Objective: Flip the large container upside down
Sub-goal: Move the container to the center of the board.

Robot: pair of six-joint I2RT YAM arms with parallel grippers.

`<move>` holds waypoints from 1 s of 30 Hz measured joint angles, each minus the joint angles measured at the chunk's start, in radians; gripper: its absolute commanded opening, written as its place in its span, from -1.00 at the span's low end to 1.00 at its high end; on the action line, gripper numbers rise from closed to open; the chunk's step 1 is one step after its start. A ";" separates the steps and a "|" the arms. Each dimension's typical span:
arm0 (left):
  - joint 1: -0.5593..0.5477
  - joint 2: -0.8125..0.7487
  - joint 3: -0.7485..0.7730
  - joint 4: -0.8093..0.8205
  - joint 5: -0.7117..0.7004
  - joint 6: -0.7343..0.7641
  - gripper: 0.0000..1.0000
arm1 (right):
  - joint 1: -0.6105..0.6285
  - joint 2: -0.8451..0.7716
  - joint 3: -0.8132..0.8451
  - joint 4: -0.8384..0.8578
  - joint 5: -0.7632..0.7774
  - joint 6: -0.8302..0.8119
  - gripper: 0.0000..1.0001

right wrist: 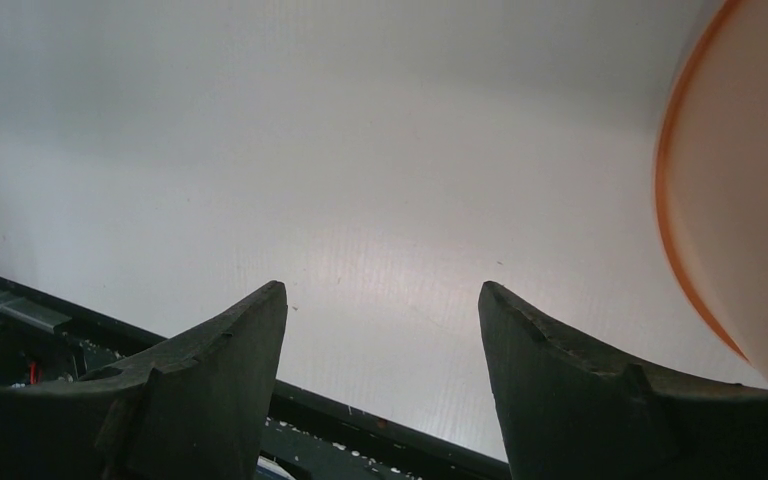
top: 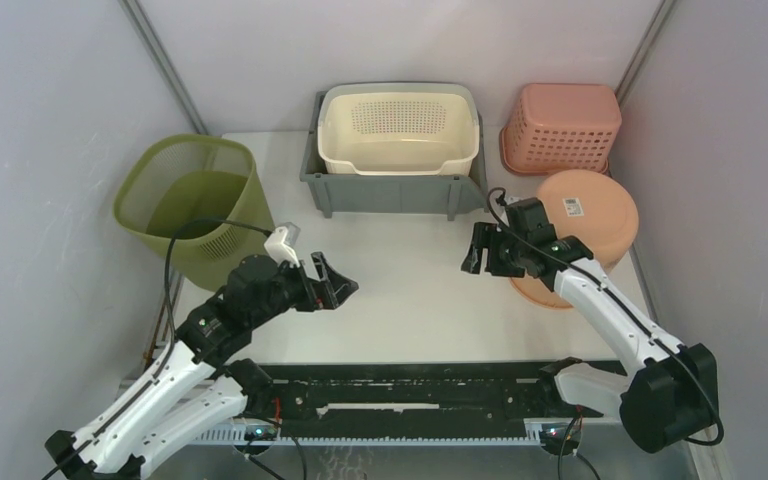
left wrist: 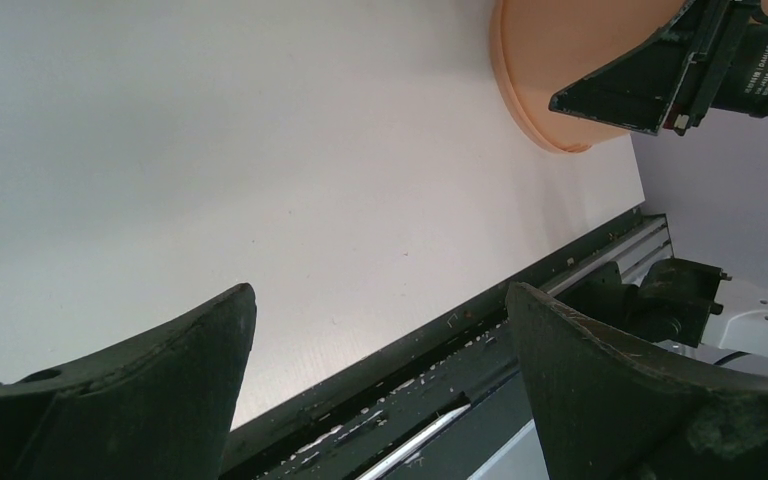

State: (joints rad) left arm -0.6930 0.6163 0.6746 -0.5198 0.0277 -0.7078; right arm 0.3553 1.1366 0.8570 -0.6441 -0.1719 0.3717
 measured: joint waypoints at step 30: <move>0.000 0.003 0.000 0.002 0.002 0.001 1.00 | -0.212 0.168 0.018 0.034 0.010 -0.001 0.57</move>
State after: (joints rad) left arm -0.6930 0.6193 0.6746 -0.5179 0.0299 -0.7067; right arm 0.1436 1.3045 0.8753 -0.6102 -0.1623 0.3706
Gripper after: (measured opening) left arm 0.998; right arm 0.786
